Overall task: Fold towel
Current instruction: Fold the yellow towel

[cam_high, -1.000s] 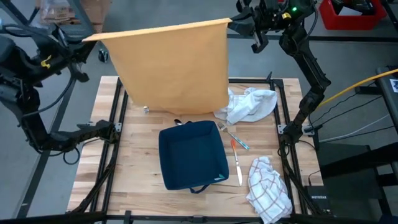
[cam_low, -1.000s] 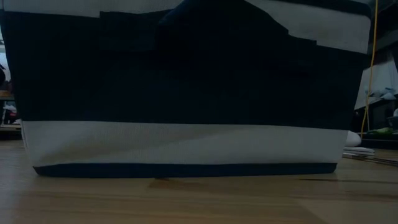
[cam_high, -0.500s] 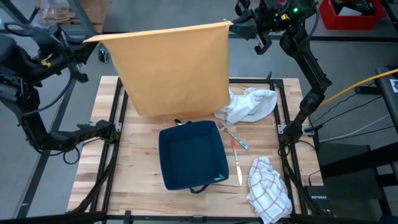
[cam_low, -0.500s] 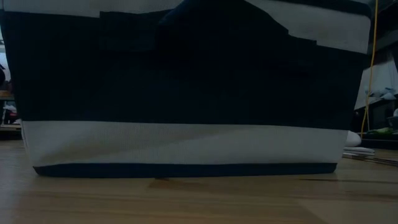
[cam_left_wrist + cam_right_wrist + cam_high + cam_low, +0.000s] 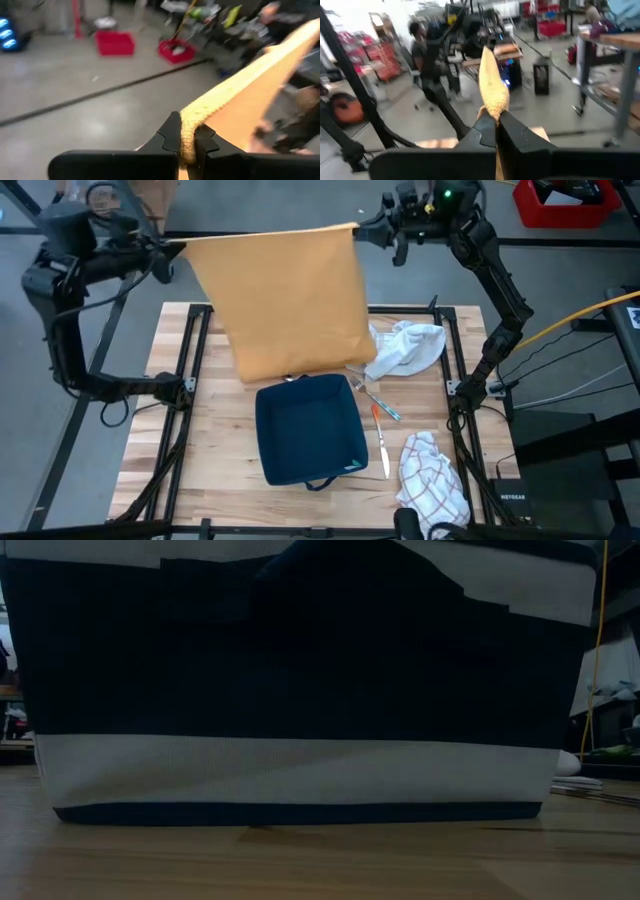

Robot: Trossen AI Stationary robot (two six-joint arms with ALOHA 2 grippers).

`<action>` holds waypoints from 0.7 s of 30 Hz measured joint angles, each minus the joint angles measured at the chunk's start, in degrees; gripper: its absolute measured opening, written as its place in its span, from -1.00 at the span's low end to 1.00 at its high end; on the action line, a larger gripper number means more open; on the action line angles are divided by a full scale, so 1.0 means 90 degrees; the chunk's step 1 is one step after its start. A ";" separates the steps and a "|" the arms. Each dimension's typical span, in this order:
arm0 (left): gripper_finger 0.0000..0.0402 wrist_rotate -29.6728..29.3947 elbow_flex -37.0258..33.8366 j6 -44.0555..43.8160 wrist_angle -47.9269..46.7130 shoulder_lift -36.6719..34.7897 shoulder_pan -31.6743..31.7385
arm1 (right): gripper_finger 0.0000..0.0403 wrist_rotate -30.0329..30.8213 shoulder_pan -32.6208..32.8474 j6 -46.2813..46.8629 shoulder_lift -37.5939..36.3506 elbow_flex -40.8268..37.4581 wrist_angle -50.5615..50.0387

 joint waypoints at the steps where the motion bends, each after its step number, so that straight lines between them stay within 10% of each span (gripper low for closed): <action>1: -1.00 -0.0195 -0.0002 0.0085 -0.0076 0.0057 0.0000 | -1.00 0.0239 0.0003 -0.0185 0.0004 0.0000 -0.0224; 7: -1.00 -0.0583 0.0000 0.0446 -0.0223 0.0055 -0.0131 | -1.00 0.2025 -0.0018 -0.1583 0.0199 -0.0007 -0.1351; 21: -1.00 -0.0794 -0.0097 0.0418 -0.0225 0.0083 -0.0237 | -1.00 0.3419 -0.0574 -0.3396 0.0732 -0.0015 -0.0849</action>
